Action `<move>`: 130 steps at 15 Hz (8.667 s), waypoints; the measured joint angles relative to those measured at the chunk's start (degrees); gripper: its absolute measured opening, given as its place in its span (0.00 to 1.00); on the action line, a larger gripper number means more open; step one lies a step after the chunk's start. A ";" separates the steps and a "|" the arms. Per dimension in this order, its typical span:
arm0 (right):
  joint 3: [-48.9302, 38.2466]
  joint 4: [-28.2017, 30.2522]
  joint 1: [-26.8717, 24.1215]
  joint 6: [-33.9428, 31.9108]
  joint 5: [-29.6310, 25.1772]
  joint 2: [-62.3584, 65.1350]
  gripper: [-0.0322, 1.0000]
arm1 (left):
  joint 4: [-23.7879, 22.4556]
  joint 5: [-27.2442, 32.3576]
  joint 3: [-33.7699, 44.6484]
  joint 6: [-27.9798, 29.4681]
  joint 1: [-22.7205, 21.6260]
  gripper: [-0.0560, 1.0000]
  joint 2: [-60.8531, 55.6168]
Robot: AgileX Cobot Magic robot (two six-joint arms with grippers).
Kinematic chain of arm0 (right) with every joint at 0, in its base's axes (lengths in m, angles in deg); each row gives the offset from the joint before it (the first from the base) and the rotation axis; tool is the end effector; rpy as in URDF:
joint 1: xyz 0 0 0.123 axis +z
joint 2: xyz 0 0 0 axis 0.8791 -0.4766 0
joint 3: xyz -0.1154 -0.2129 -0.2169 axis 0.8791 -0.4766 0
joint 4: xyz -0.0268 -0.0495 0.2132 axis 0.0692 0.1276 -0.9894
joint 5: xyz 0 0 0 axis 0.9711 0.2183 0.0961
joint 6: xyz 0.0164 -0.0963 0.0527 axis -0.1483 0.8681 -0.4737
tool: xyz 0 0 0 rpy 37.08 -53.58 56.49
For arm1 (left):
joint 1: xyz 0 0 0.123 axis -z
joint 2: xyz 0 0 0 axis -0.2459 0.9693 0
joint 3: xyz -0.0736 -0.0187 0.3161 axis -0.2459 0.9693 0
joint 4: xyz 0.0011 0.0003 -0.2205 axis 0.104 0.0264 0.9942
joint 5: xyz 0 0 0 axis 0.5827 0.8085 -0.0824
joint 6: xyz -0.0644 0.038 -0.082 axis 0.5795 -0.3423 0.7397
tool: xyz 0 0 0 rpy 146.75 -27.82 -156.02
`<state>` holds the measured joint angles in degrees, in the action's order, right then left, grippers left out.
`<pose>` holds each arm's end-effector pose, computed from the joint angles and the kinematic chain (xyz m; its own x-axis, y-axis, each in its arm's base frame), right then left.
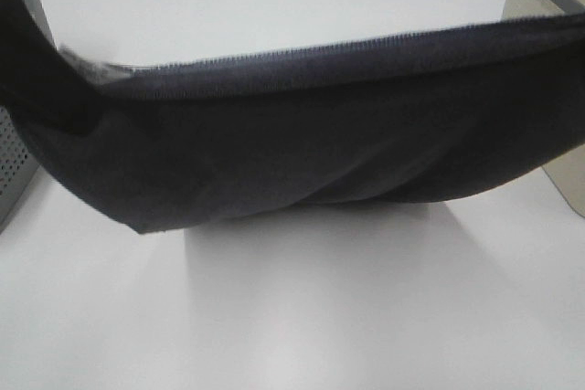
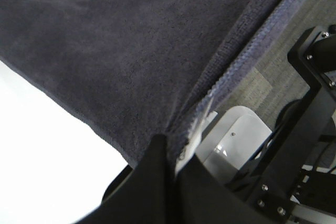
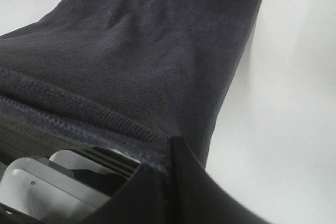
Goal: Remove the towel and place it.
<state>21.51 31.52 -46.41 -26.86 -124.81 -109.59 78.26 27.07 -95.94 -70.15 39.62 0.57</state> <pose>0.1347 0.0550 0.3934 -0.8277 -0.2217 -0.5155 -0.3362 0.9315 0.1392 0.1530 -0.1252 0.3721 -0.7604 0.4378 -0.4797 0.6223 0.7025 -0.3453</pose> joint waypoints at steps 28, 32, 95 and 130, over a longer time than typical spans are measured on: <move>-36.27 -11.12 -0.74 1.95 0.40 -4.35 0.05 | 4.30 -1.89 25.44 4.30 14.27 0.05 13.75; -36.27 -12.03 -0.80 3.50 0.52 -16.96 0.05 | 5.27 -1.78 25.44 3.67 14.27 0.05 20.00; 8.54 -8.88 -9.34 5.16 9.11 -34.95 0.88 | -18.39 -1.95 -20.91 13.29 -6.13 0.89 34.66; 61.54 -16.79 -13.81 14.78 -0.17 -87.89 0.82 | 6.42 -11.92 -45.72 -2.41 -16.73 0.87 70.93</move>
<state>83.04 14.73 -60.22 -12.08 -124.98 -197.48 84.67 15.16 -141.67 -72.55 22.89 71.50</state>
